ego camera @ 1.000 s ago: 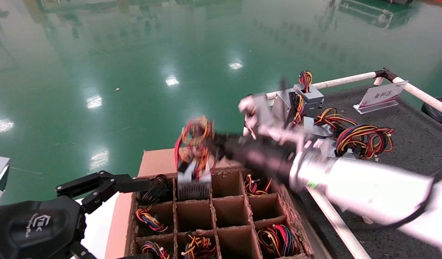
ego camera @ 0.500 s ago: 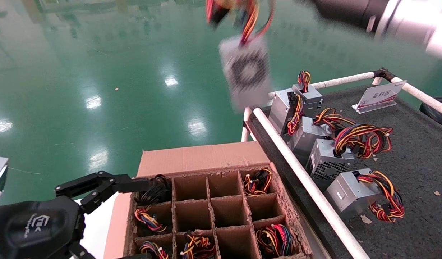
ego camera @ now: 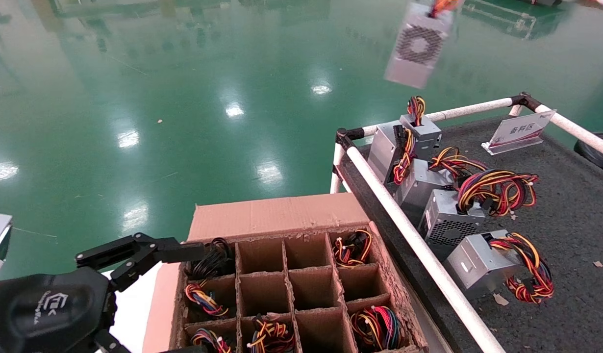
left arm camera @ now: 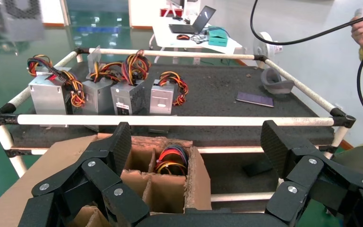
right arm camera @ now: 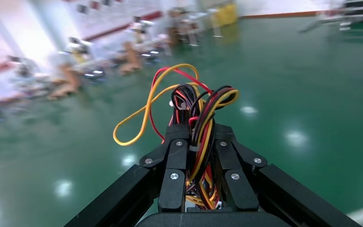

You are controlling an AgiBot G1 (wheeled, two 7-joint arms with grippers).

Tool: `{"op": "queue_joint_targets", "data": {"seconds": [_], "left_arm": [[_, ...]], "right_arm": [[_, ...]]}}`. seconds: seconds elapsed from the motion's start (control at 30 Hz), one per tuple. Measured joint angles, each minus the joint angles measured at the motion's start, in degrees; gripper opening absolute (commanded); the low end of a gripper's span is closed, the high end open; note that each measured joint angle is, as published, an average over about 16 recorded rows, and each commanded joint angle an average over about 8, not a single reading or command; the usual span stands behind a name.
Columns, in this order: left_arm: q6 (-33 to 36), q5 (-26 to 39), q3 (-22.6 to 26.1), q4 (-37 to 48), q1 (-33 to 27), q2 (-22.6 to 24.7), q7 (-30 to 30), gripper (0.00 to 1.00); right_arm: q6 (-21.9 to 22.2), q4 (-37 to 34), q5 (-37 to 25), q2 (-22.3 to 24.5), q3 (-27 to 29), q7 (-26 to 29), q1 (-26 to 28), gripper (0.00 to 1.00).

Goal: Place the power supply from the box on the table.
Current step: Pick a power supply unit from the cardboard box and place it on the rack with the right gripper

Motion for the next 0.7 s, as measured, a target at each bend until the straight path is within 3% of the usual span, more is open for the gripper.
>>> {"op": "queue_joint_targets", "data": {"seconds": [0.23,0.7], "left_arm": [[0.00,0.00,0.00,0.00,0.00,0.00,0.00,1.00],[0.00,0.00,0.00,0.00,0.00,0.00,0.00,1.00]], "right_arm": [[3.05,-5.85,0.30,1.34,0.65,-6.33,0.31,0.00],[0.27,-8.09,5.19,5.73,4.07,-16.99,-3.35,0.00]]}}
